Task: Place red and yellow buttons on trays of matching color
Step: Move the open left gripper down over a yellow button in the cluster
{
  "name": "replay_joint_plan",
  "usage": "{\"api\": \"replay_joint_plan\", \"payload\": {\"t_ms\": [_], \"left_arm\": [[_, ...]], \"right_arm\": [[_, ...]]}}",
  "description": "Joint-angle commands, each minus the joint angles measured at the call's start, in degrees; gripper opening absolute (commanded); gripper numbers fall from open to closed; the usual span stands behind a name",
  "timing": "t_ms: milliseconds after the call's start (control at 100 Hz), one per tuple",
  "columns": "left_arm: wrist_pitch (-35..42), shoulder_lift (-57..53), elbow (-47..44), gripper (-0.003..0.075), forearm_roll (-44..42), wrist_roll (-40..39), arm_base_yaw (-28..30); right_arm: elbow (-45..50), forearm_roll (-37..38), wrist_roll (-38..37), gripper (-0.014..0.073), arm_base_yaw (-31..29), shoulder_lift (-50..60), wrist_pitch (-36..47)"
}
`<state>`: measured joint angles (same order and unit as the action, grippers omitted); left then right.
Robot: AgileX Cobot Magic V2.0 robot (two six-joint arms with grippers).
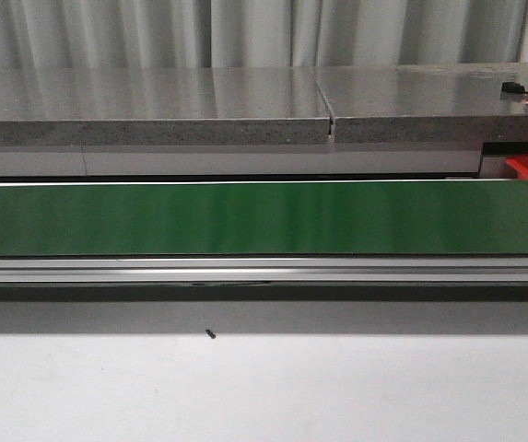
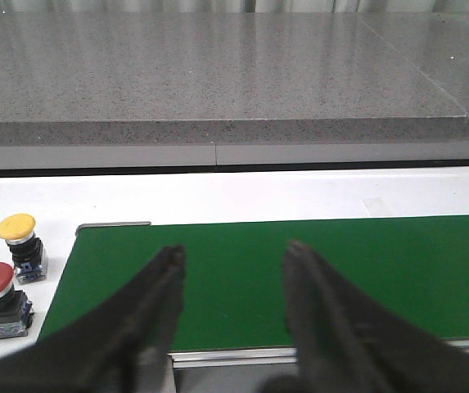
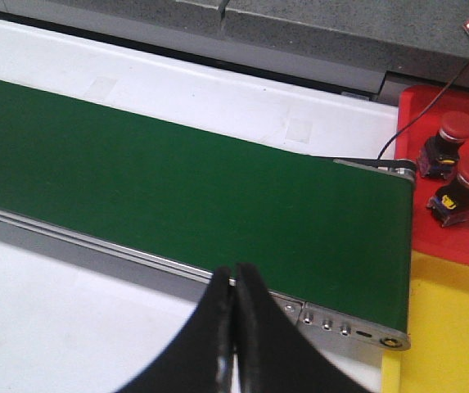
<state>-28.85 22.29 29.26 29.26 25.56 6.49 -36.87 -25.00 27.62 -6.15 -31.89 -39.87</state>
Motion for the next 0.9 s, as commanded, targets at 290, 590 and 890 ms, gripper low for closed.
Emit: {"api": "replay_joint_plan", "payload": {"t_ms": [290, 590, 890], "left_arm": [[5.46, 1.62, 1.83, 0.0659, 0.67, -3.99, 0.43], [3.52, 16.08, 11.55, 0.0659, -15.24, -24.52, 7.90], [-4.46, 36.08, 25.35, 0.0654, -27.27, -31.66, 12.80]], "right_arm": [[-1.35, -0.73, 0.64, -0.0069, 0.07, -0.01, 3.21], [-1.35, -0.73, 0.64, -0.0069, 0.07, -0.01, 3.21], [-1.35, -0.73, 0.64, -0.0069, 0.14, -0.01, 3.21]]}}
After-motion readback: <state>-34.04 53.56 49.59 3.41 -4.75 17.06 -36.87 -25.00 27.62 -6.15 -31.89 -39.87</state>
